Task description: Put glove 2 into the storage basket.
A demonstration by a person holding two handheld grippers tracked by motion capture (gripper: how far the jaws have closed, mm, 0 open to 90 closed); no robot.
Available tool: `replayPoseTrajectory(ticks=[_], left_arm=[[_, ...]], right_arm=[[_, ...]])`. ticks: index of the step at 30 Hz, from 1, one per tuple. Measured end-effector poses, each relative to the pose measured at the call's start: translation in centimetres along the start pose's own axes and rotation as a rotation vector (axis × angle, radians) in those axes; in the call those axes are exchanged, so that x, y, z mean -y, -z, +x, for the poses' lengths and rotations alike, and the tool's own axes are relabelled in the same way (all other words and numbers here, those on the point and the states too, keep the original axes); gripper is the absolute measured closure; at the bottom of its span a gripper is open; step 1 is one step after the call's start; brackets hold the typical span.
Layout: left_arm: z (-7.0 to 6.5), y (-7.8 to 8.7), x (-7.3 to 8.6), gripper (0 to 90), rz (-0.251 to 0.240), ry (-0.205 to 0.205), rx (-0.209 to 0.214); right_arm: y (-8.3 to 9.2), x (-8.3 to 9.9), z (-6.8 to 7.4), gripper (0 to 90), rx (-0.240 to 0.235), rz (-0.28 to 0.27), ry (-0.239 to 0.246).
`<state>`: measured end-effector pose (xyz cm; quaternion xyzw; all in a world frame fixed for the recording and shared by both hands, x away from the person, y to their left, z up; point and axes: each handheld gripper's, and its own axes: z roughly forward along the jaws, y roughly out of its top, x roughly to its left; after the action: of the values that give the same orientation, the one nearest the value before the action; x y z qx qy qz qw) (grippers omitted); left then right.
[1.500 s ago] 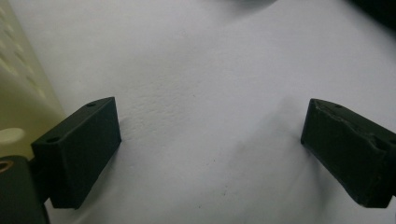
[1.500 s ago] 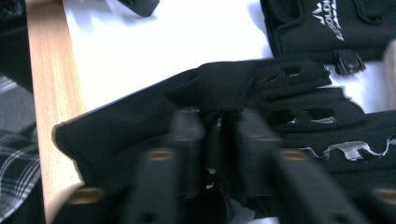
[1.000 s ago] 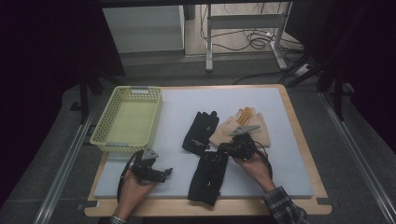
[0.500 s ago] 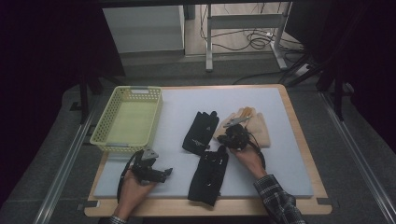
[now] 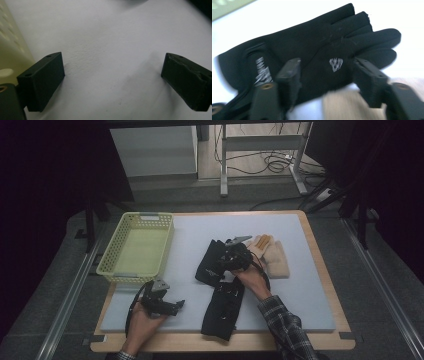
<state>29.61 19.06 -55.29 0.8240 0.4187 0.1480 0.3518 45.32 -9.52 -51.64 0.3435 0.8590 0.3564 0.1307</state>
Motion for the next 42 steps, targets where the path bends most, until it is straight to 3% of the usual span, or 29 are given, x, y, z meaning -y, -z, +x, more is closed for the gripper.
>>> replayPoseTrajectory(ticks=[2,5,10,12,13,14,16,18,21,23,27,30,38,42], left_arm=[[0.0,0.0,0.0,4.9,0.000,0.000,0.000],[0.0,0.0,0.0,4.9,0.000,0.000,0.000],[0.0,0.0,0.0,4.9,0.001,-0.001,-0.001],[0.0,0.0,0.0,4.9,-0.001,-0.001,-0.001],[0.0,0.0,0.0,4.9,0.000,-0.001,-0.001],[0.0,0.0,0.0,4.9,-0.002,-0.001,-0.001],[0.0,0.0,0.0,4.9,-0.001,-0.001,-0.001],[0.0,0.0,0.0,4.9,0.001,-0.001,-0.002],[0.0,0.0,0.0,4.9,0.001,-0.001,-0.001],[0.0,0.0,0.0,4.9,0.001,-0.001,-0.001],[0.0,0.0,0.0,4.9,0.003,-0.002,-0.002],[0.0,0.0,0.0,4.9,0.003,-0.003,-0.002],[0.0,0.0,0.0,4.9,0.002,-0.002,-0.001],[0.0,0.0,0.0,4.9,0.001,-0.001,-0.001]], right_arm=[[-1.3,-0.3,-0.2,26.5,0.028,0.038,-0.011],[-2.3,-0.7,0.2,28.9,0.070,0.051,0.024],[-2.0,-0.8,0.6,50.0,0.112,0.064,0.038],[-1.7,-0.6,0.7,65.1,0.138,0.054,0.045],[-1.6,-0.5,0.8,77.0,0.145,0.052,0.059],[-1.6,-0.4,0.9,81.3,0.125,0.049,0.070],[-1.6,-0.3,1.2,85.0,0.133,0.044,0.102],[-1.7,-0.5,1.5,86.1,0.151,0.063,0.118],[-1.6,-0.7,1.2,86.7,0.123,0.063,0.102],[-1.1,-0.8,0.7,86.8,0.082,0.035,0.065],[-0.2,-1.5,0.4,86.8,0.047,-0.012,0.026],[0.9,-2.3,0.5,86.8,0.018,-0.052,0.017],[3.9,-3.8,1.6,86.8,-0.007,-0.105,0.026],[5.7,-4.1,1.8,86.8,-0.035,-0.137,0.000]])
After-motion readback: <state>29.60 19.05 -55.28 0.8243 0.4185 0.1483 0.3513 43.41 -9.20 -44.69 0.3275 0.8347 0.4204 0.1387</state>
